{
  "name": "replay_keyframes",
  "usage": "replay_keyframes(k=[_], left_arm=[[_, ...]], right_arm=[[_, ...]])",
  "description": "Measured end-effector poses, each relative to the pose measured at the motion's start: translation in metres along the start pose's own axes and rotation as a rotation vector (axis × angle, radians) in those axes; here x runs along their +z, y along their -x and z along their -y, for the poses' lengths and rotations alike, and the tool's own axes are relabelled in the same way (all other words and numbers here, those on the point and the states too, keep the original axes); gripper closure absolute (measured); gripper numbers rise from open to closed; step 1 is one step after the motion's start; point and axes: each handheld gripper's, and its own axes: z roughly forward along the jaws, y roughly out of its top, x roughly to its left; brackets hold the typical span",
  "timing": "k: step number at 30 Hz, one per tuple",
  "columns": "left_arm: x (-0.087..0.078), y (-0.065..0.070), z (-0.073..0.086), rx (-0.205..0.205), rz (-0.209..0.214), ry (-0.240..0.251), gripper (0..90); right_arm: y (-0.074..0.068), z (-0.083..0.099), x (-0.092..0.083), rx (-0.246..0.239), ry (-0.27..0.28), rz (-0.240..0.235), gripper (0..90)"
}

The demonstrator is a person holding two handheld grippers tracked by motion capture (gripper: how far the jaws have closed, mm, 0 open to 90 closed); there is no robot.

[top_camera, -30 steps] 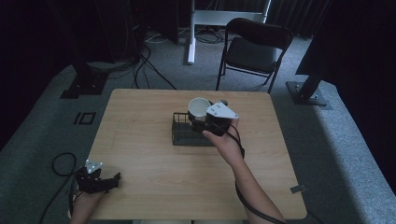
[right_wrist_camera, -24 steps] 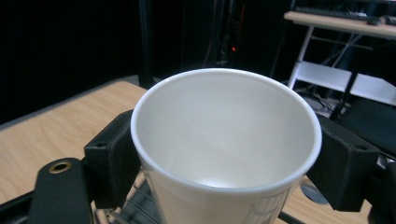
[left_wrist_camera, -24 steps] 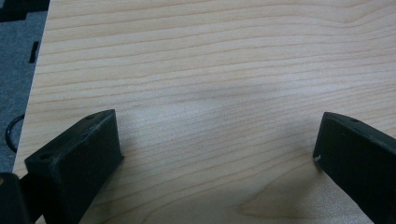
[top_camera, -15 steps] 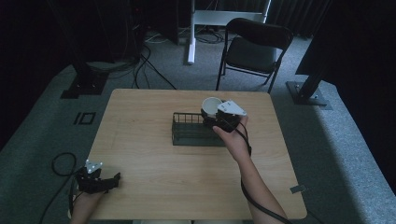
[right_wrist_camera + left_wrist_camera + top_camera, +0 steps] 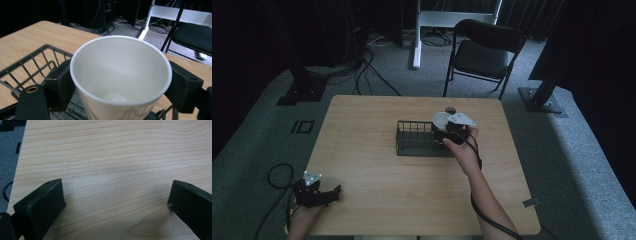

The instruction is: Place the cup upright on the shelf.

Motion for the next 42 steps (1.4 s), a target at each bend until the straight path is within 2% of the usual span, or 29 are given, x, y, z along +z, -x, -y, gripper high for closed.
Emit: replay_keyframes(k=[12,32,37,42], left_arm=[[0.000,0.000,0.000,0.000,0.000,0.000,0.9],[0.000,0.000,0.000,0.000,0.000,0.000,1.0],[0.000,0.000,0.000,0.000,0.000,0.000,0.9],[0.000,0.000,0.000,0.000,0.000,0.000,0.9]], right_arm=[[0.004,0.011,0.006,0.009,-0.038,0.006,19.4],[0.006,0.012,0.007,0.025,-0.034,0.006,19.2],[0.009,0.011,0.006,0.020,-0.043,-0.020,18.6],[0.008,0.009,0.001,0.013,-0.012,-0.027,14.1]])
